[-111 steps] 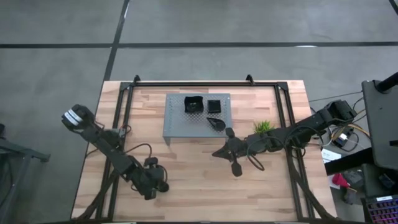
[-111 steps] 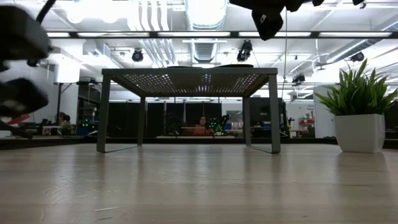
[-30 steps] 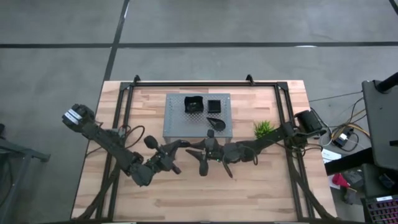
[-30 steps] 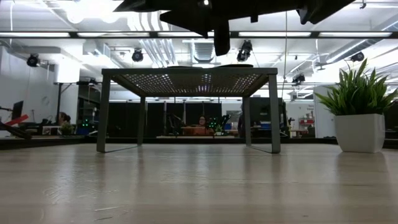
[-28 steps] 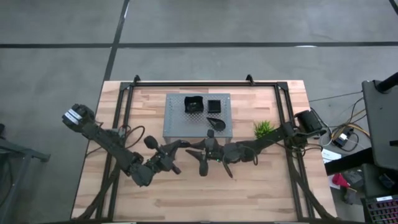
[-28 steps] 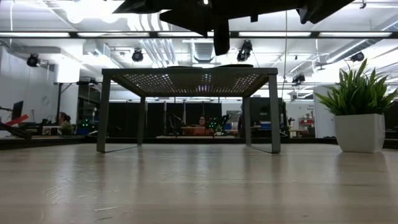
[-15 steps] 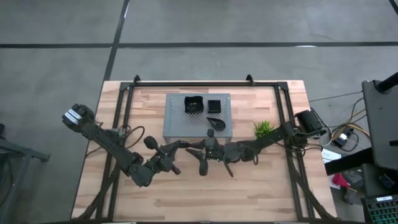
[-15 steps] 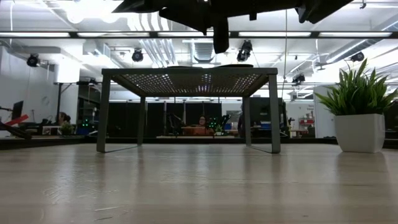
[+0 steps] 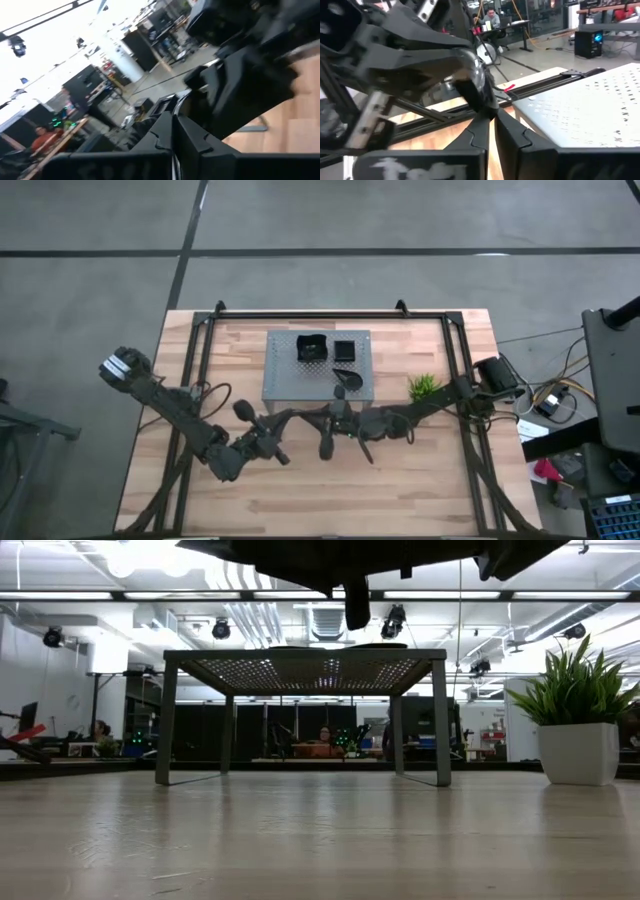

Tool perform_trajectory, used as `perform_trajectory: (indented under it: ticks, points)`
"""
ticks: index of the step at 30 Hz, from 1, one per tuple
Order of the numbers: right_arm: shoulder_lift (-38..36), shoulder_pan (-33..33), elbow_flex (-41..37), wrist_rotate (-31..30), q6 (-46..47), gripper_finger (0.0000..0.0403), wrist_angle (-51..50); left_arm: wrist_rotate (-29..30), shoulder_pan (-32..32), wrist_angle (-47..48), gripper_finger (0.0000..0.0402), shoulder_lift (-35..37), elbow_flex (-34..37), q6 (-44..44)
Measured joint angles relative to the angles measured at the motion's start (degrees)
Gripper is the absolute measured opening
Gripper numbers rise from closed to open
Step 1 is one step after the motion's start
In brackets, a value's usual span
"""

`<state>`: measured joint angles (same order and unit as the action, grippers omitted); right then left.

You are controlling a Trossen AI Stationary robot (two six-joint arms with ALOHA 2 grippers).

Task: Pick & Place Mini shaped plates
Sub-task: Stack the drop-shaped plate on top of the drop-shaped plate on the shelf

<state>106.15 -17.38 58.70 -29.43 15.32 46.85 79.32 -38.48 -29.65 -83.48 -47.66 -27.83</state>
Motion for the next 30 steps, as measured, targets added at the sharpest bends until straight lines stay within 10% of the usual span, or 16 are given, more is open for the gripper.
perform_trajectory:
  ticks: [18,30]
  points:
    - [-13.18,0.52,0.2,-1.83,-0.07,0.0008,-23.64,-6.44,-0.22,-0.31,0.014,0.04,-0.42,5.87]
    - [-23.8,3.26,9.73,-0.13,6.97,0.0008,-69.02,-8.45,-0.24,-0.75,0.0158,0.11,-0.06,11.71]
